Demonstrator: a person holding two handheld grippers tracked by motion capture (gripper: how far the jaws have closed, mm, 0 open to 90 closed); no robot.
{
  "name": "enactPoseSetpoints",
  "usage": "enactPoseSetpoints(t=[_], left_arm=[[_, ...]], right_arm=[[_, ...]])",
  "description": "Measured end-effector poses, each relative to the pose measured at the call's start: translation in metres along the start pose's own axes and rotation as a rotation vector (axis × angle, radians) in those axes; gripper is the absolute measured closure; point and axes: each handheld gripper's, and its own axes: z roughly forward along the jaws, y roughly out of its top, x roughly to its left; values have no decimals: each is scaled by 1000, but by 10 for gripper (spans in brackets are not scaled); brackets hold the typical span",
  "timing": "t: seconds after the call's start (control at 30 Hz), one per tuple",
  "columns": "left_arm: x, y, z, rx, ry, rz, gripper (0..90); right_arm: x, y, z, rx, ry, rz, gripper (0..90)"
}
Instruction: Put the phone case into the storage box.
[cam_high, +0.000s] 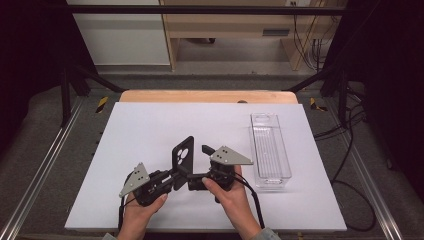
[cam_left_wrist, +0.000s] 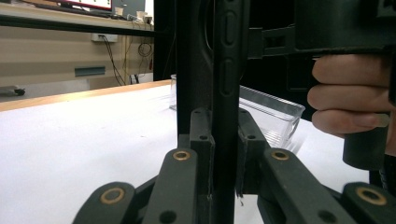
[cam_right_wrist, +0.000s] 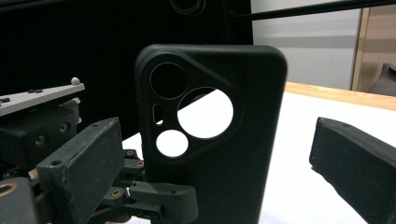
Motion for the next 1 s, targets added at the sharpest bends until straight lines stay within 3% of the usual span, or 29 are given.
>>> enactPoseSetpoints(t=[0.6, 1.0], left_arm=[[-12, -3, 8, 14, -59, 10, 807], [-15, -3, 10, 18, -76, 12, 806]], right_arm=[[-3, -6, 3, 1, -10, 55, 33], [-3, -8, 5, 1, -30, 80, 31]])
